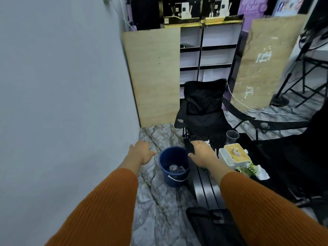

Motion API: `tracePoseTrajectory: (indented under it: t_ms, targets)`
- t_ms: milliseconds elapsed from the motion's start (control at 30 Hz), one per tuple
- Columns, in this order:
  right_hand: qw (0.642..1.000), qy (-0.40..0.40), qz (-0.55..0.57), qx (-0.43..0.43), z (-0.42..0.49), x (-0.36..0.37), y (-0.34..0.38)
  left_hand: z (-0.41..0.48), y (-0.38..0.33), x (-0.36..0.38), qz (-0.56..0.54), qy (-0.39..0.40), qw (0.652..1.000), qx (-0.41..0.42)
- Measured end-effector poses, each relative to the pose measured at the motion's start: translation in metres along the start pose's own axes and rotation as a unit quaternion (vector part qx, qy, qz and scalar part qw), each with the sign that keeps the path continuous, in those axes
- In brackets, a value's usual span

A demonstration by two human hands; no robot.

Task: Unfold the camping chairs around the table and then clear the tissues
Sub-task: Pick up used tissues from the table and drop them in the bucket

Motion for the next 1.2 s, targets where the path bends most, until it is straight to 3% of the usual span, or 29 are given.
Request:
tracePoseTrajectory:
  t_ms: [300,500,867,967,1200]
  targets:
    - [0.993,-0.031,0.033,0.112,0.095,-0.006,-0.066,0.150,-0.053,0.003,-0.005,0.017,0.996,0.092]
    - [0.975,-0.068,0.056,0.201,0.155,-0.001,-0.100,0.259,-0.107,0.006,-0.028,0.015,0.979,0.200]
    - [0.907,-0.123,0.111,0.388,0.221,0.048,-0.130,0.384,-0.185,0.060,-0.004,0.078,0.920,0.385]
    - [0.886,-0.108,0.138,0.430,0.226,0.087,-0.137,0.397,-0.195,0.099,-0.007,0.106,0.908,0.406]
    - [0.862,0.027,0.165,0.479,0.236,0.222,-0.158,0.424,-0.209,0.226,-0.015,0.144,0.892,0.428]
Point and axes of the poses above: each hand's wrist, its own z-axis towards the middle knuckle, its own x-axis out of the palm, y = z × x, the point moved 7 cm from there along z, towards the middle knuckle, and after that the axes turned 10 degrees about -y, right-handed, at the moved point
